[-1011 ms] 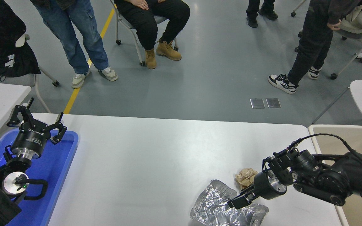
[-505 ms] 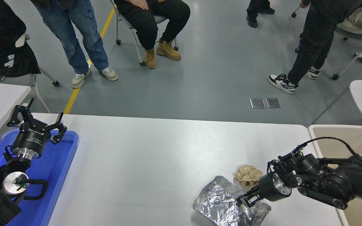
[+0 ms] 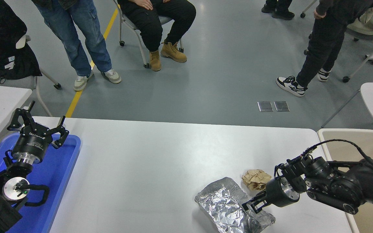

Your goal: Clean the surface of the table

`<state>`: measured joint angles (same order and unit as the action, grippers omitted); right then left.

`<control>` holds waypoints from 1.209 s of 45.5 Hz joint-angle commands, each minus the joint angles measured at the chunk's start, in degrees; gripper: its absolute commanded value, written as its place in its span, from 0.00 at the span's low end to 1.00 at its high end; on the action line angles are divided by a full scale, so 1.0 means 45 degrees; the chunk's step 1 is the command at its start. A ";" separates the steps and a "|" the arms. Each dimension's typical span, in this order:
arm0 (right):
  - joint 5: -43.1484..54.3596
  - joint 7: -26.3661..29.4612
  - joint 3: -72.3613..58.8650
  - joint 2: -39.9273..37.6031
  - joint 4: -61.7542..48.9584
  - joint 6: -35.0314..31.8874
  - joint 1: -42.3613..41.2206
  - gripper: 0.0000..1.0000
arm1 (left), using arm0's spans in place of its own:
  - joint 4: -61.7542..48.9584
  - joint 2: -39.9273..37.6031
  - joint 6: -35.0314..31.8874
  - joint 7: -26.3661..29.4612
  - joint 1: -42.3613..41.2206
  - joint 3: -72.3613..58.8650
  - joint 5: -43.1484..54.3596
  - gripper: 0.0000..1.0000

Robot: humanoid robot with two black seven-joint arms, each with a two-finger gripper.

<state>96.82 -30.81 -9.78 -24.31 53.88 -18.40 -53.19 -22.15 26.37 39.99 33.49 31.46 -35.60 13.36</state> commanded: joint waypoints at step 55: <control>-0.2024 -0.2313 0.0317 -0.6180 0.4219 -0.2922 -0.5367 0.00 | 0.0000 0.0000 0.0000 0.0000 -0.0019 0.0000 0.0000 1.00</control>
<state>91.08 -41.09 -8.41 -49.38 71.41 -27.63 -72.74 -22.15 26.36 39.99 33.49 31.46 -35.60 13.36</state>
